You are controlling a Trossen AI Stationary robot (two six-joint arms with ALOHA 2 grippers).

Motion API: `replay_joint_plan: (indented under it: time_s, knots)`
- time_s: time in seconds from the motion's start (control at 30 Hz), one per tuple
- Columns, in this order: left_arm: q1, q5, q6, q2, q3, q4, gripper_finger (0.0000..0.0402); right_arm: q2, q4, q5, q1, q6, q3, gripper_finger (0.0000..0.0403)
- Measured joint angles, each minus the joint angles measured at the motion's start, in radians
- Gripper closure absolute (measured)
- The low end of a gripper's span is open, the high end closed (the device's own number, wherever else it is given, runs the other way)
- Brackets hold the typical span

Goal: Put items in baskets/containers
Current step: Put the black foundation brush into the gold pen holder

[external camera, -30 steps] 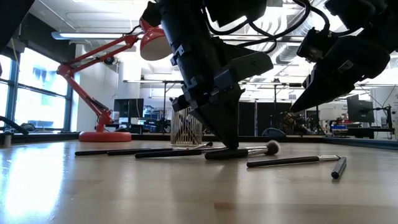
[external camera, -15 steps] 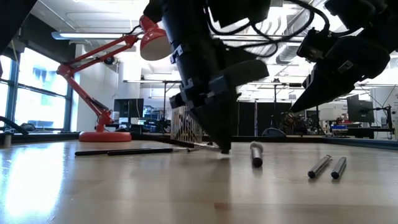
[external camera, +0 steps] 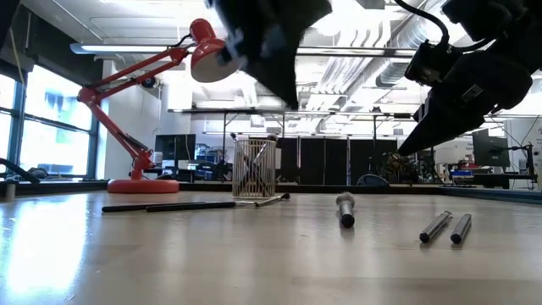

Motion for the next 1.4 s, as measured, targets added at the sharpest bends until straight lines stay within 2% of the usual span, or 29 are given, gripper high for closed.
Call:
replay_joint_plan:
  time_s: [0.13, 0.2, 0.3, 0.53, 0.63, 0.73, 0.87, 1.07, 1.2, 1.4]
  knots:
    - [-0.014, -0.065, 0.0, -0.099, -0.121, 0.055, 0.0401, 0.0, -0.002, 0.0, 0.0, 0.002, 0.0, 0.0397]
    - [-0.012, -0.07, 0.001, -0.158, -0.212, 0.179, 0.0401, 0.0, 0.0, 0.0, 0.0, 0.003, 0.0, 0.0397]
    - [0.0, -0.053, 0.029, -0.263, -0.419, 0.407, 0.0401, 0.0, 0.002, 0.0, 0.0, 0.003, 0.0, 0.0399]
    - [0.08, 0.097, 0.288, -0.424, -0.952, 1.431, 0.0401, 0.0, 0.015, 0.0, 0.001, 0.003, 0.0, 0.0399]
    - [0.139, 0.172, 0.402, -0.424, -1.128, 1.879, 0.0401, 0.0, 0.022, 0.023, 0.001, 0.002, 0.0, 0.04]
    - [0.217, 0.249, 0.468, -0.383, -1.225, 2.175, 0.0401, 0.0, 0.032, 0.053, 0.001, -0.011, 0.0, 0.0401]
    - [0.326, 0.379, 0.481, -0.355, -1.254, 2.301, 0.0401, 0.0, 0.038, 0.07, 0.001, -0.025, 0.0, 0.0398]
    - [0.442, 0.52, 0.482, -0.353, -1.197, 2.299, 0.0401, 0.0, 0.037, 0.104, 0.001, -0.054, 0.0, 0.0399]
    - [0.493, 0.571, 0.485, -0.353, -1.163, 2.279, 0.0401, 0.0, 0.038, 0.125, 0.0, -0.061, 0.0, 0.0401]
    - [0.545, 0.578, 0.485, -0.352, -1.11, 2.157, 0.0401, 0.0, 0.042, 0.128, 0.0, -0.073, 0.0, 0.0397]
